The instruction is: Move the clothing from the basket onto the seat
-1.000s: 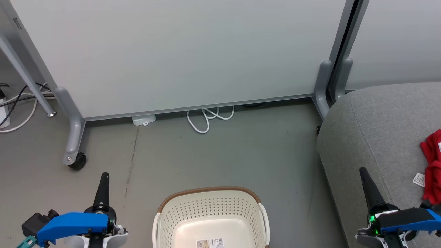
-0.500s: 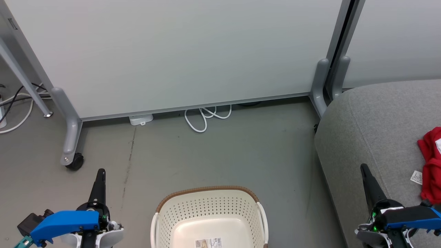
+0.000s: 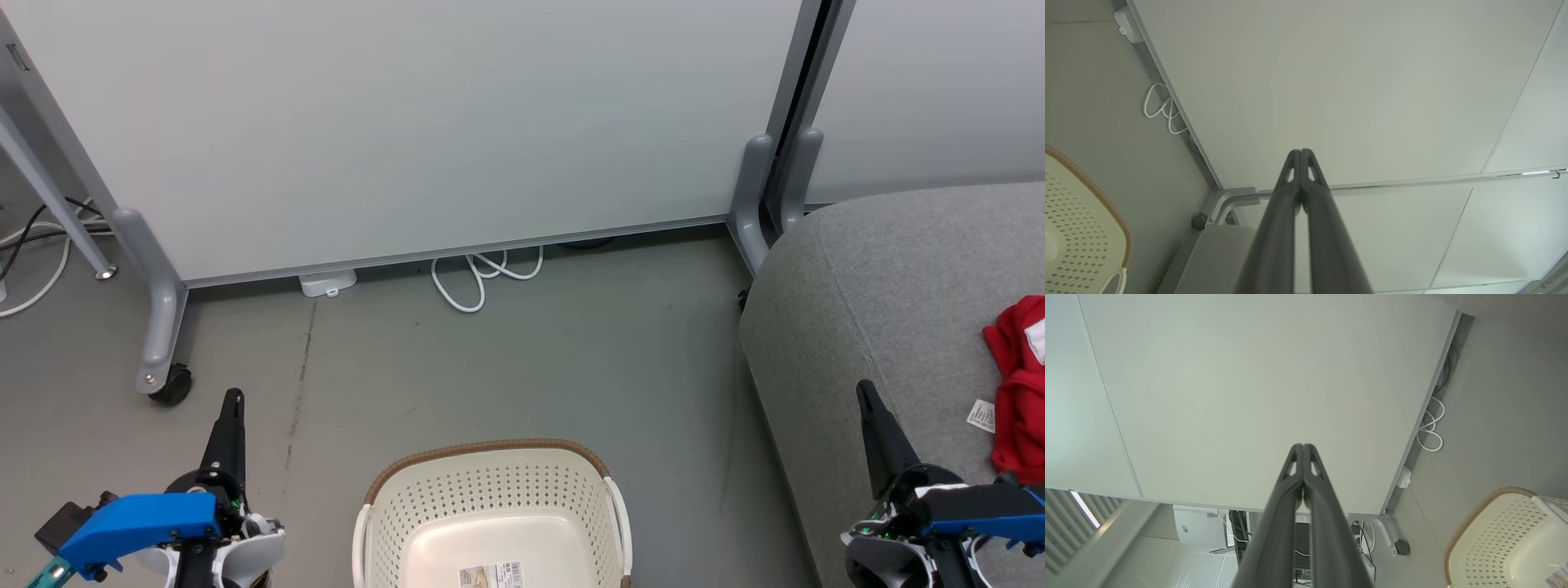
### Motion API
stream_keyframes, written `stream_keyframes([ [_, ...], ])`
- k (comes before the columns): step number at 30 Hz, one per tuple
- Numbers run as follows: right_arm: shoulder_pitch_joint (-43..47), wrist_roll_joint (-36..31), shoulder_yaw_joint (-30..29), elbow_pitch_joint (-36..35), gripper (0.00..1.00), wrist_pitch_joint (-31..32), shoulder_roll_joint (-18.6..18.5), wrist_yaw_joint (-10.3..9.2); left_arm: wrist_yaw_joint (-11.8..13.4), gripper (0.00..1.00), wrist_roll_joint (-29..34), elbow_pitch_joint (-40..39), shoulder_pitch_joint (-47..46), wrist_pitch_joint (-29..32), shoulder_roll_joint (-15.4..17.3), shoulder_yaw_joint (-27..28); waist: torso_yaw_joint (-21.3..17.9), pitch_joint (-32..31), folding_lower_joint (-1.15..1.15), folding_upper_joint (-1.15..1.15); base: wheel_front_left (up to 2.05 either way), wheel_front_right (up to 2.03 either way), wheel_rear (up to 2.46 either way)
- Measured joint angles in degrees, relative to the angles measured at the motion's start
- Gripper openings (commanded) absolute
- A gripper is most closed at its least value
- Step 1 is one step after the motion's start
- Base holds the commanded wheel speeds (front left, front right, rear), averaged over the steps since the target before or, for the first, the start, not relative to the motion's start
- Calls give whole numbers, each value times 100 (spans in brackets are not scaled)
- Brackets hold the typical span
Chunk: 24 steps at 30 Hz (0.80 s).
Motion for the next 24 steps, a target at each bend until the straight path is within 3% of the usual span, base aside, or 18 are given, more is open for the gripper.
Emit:
stream_keyframes([
  [12,-54,543,-13,23,0,54,-2,1,0,0,-456,-75,-52,121,-3,102,-51,23,0,0,0,0,0],
  [24,-56,543,-14,24,0,54,-3,1,0,0,-456,-75,-52,121,-4,103,-52,23,0,0,0,0,0],
])
